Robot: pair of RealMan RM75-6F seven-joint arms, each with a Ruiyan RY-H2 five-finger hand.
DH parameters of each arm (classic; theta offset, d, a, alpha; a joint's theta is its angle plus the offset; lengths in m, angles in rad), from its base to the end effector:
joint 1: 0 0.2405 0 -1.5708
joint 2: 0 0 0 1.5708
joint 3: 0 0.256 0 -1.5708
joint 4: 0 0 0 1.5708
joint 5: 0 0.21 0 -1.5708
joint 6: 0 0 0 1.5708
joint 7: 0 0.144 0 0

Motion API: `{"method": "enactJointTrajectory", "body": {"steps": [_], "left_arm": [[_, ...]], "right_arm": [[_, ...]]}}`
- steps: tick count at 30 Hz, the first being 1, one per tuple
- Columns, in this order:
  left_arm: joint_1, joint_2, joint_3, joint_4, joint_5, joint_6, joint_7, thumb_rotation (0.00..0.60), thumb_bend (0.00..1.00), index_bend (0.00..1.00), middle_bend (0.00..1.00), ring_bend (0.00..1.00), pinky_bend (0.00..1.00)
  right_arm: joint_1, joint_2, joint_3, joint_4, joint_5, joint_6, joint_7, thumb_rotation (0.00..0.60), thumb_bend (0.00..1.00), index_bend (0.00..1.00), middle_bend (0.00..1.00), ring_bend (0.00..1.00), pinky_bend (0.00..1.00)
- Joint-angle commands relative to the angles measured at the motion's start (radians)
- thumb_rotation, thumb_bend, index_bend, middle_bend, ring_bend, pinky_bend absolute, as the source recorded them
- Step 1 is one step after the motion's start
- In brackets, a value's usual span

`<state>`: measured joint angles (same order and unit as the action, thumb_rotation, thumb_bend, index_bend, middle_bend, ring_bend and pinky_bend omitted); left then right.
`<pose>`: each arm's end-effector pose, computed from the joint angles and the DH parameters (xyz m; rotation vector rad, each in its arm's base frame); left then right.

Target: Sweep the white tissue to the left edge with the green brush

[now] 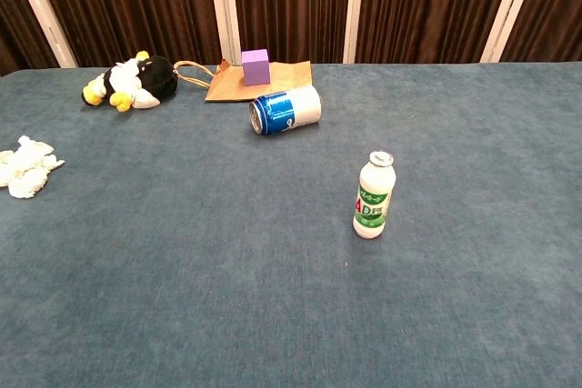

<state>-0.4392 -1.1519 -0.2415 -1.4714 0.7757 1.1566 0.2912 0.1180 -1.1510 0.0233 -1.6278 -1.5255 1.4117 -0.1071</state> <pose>-0.3307 0.3224 0.1855 -1.1132 -0.9692 -0.6064 -0.3015 -0.1842 0.1325 1.5088 -0.8955 0.8392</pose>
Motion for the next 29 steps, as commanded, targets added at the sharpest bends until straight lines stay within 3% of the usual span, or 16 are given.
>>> {"method": "enactJointTrajectory", "body": {"steps": [1,6,8,10,15,17,19,24,26,29], "left_arm": [[0.013,0.022,-0.002,-0.106,0.083,0.019,-0.043,0.6,0.75,0.68,1.0,1.0,1.0],[0.021,0.0,0.069,-0.258,0.196,0.021,-0.014,0.6,0.74,0.63,1.0,1.0,1.0],[0.024,-0.02,0.1,-0.313,0.218,0.02,0.013,0.6,0.68,0.6,1.0,1.0,1.0],[0.025,-0.045,0.135,-0.35,0.239,0.013,0.048,0.6,0.57,0.55,1.0,1.0,1.0],[0.041,-0.068,0.207,-0.388,0.285,0.031,0.133,0.6,0.07,0.34,0.96,0.99,1.0],[0.058,-0.049,0.222,-0.398,0.3,0.054,0.138,0.6,0.01,0.28,0.9,0.95,0.98],[0.081,-0.017,0.231,-0.398,0.325,0.084,0.116,0.6,0.0,0.23,0.77,0.83,0.89],[0.167,0.062,0.253,-0.371,0.425,0.163,-0.075,0.6,0.0,0.0,0.18,0.29,0.43],[0.207,0.084,0.268,-0.343,0.491,0.205,-0.182,0.6,0.0,0.0,0.05,0.15,0.32],[0.252,0.092,0.284,-0.274,0.584,0.282,-0.271,0.6,0.0,0.0,0.0,0.03,0.17]], "right_arm": [[0.001,0.0,0.0,0.001,0.0,-0.001,0.002,0.6,0.32,0.0,0.0,0.0,0.01],[0.002,0.001,-0.001,0.002,-0.001,-0.004,0.004,0.6,0.32,0.0,0.0,0.0,0.01],[0.001,0.002,-0.003,0.002,-0.002,-0.004,0.005,0.6,0.32,0.0,0.0,0.0,0.01],[0.0,0.002,-0.003,0.001,-0.004,-0.001,0.005,0.6,0.32,0.0,0.0,0.0,0.01],[-0.004,0.005,-0.002,-0.001,-0.002,0.004,0.009,0.6,0.32,0.0,0.0,0.0,0.01],[-0.003,0.007,-0.001,-0.001,0.001,0.003,0.013,0.6,0.32,0.0,0.0,0.0,0.01],[-0.003,0.009,0.0,-0.002,0.003,0.001,0.017,0.6,0.32,0.0,0.0,0.0,0.01],[-0.001,0.009,-0.003,-0.001,0.001,-0.005,0.01,0.6,0.32,0.0,0.0,0.0,0.01],[0.0,0.008,-0.005,-0.001,0.001,-0.01,0.004,0.6,0.32,0.0,0.0,0.0,0.01],[0.001,0.008,-0.006,-0.002,-0.001,-0.012,-0.001,0.6,0.32,0.0,0.0,0.0,0.01]]}}
